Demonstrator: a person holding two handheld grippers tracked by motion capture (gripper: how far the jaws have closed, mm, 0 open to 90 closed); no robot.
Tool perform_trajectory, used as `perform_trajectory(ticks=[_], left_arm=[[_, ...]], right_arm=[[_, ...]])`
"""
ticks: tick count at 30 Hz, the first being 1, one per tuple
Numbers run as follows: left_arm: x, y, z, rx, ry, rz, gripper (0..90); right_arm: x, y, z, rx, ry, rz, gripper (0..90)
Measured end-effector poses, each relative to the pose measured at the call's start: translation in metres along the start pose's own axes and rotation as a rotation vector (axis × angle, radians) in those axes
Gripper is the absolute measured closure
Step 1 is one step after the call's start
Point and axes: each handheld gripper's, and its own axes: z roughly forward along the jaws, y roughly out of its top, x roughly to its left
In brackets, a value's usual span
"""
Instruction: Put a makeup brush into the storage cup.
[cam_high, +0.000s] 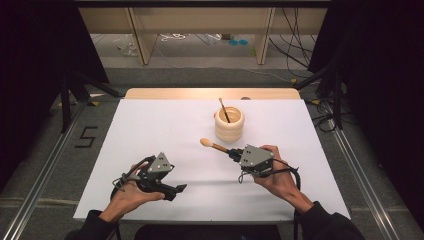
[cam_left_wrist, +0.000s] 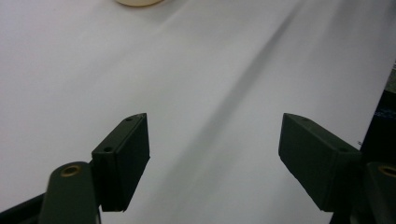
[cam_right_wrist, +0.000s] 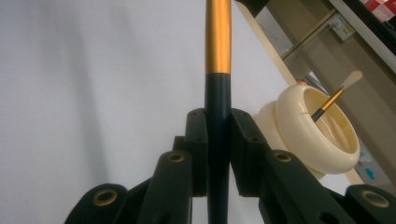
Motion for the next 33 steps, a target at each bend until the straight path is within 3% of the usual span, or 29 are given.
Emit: perform_trajectory(ticks=[3,12,13,16,19,20,27,29,33], left_arm=[[-0.001,-0.003,0.001,-0.016,0.011,-0.01,24.6],[-0.005,-0.01,0.008,-0.044,0.02,-0.001,24.8],[-0.007,-0.01,0.009,-0.057,0.021,-0.026,24.8],[-0.009,-0.009,0.012,-0.069,0.021,-0.032,24.9],[-0.009,-0.007,0.013,-0.081,-0.013,-0.043,24.9],[-0.01,-0.006,0.015,-0.095,-0.019,-0.069,24.9],[-0.013,0.001,0.021,-0.143,-0.033,-0.117,25.5],[-0.014,0.003,0.022,-0.144,-0.036,-0.115,25.6],[-0.012,0.01,0.019,-0.176,-0.02,-0.117,25.8]], right_arm=[[-0.005,-0.002,-0.001,-0.029,0.017,0.053,78.6],[-0.019,-0.009,-0.002,-0.155,0.079,0.286,78.6],[-0.02,-0.009,-0.002,-0.164,0.085,0.307,78.6],[-0.023,-0.01,-0.001,-0.209,0.101,0.38,78.6],[-0.025,-0.011,0.0,-0.249,0.132,0.455,78.6],[-0.025,-0.012,0.002,-0.269,0.138,0.486,78.6],[-0.024,-0.01,0.006,-0.328,0.188,0.566,78.6],[-0.024,-0.008,0.009,-0.351,0.173,0.543,78.5],[-0.021,-0.006,0.01,-0.331,0.198,0.558,78.5]])
